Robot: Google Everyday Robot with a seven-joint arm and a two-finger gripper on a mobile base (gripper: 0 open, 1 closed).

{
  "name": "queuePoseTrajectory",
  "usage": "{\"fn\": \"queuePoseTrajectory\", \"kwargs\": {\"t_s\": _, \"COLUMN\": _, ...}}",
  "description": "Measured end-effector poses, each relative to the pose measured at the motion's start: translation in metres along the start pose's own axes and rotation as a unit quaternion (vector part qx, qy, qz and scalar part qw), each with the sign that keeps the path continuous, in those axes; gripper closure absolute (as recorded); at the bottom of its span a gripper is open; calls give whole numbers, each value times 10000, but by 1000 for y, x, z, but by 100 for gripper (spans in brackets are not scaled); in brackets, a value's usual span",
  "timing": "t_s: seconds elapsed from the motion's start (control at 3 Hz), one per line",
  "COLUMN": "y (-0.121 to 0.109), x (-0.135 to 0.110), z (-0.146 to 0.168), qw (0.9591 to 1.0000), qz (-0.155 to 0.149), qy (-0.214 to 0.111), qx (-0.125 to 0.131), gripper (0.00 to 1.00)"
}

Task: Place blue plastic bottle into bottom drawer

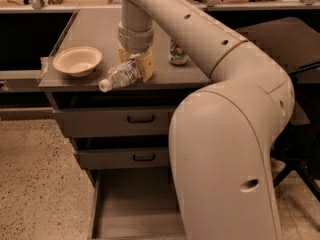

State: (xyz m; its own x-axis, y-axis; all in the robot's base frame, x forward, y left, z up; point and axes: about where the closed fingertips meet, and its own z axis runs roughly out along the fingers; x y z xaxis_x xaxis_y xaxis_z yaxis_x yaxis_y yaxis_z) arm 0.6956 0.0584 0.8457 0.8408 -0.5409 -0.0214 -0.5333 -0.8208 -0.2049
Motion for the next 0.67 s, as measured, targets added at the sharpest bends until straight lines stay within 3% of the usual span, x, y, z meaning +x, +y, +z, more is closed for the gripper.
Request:
{"fn": "queuePoseTrajectory", "kwargs": {"t_s": 0.33, "y": -3, "x": -15, "z": -28, "qw": 9977, "qz": 344, "qy": 378, "qx": 440, "gripper": 100}}
{"fn": "queuePoseTrajectory", "kwargs": {"t_s": 0.67, "y": 28, "x": -31, "z": -55, "qw": 9879, "qz": 1102, "qy": 654, "qx": 869, "gripper": 100}}
